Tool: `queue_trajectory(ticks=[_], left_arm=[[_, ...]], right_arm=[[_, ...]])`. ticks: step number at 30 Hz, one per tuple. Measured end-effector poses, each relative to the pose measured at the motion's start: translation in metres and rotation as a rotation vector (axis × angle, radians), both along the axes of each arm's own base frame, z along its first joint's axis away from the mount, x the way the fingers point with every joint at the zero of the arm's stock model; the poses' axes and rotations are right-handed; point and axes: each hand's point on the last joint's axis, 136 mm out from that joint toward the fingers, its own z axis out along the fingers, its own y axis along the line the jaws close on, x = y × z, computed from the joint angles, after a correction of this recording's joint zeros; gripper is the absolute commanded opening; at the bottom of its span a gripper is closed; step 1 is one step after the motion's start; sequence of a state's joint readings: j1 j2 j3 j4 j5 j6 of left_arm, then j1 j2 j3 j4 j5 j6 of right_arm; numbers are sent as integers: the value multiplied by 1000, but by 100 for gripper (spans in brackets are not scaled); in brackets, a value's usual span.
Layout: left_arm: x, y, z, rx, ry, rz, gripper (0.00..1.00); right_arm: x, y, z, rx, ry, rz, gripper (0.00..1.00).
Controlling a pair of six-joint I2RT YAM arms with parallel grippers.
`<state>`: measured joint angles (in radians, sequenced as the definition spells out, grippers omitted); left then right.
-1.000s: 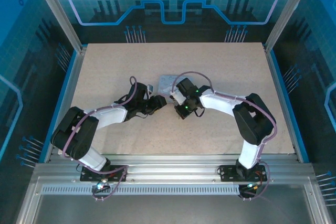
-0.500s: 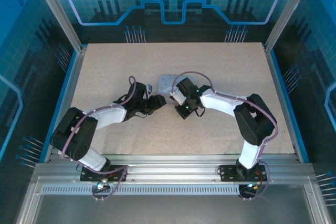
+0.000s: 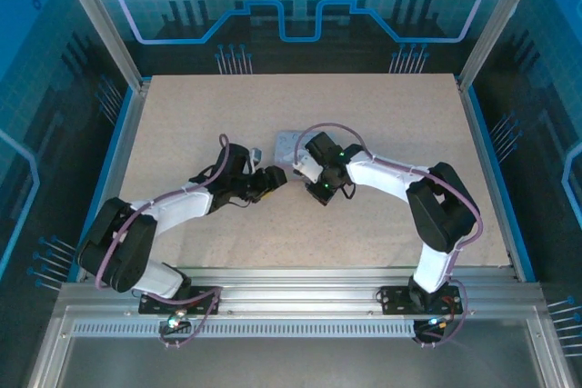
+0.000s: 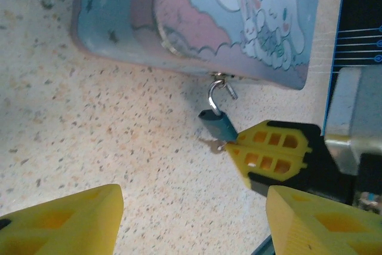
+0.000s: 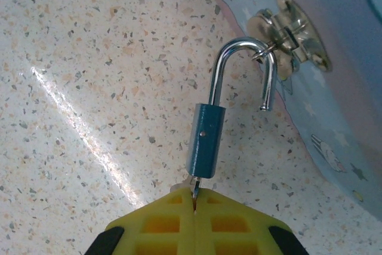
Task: Unlock a padlock with a key
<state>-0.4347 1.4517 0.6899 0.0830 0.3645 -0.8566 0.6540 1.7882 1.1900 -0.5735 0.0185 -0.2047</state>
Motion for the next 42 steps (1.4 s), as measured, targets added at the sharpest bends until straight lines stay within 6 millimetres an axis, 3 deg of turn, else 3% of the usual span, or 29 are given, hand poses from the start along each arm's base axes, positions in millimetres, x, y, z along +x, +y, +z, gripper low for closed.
queue_trajectory(ticks=[12, 35, 42], left_arm=[[-18, 7, -6, 27, 47, -15, 66], [-20, 8, -8, 36, 57, -19, 66], [-20, 8, -8, 36, 57, -19, 67]], right_arm=[[-1, -3, 1, -37, -23, 110, 0], [5, -3, 3, -49, -66, 230, 0], [10, 1, 16, -42, -79, 265, 0]])
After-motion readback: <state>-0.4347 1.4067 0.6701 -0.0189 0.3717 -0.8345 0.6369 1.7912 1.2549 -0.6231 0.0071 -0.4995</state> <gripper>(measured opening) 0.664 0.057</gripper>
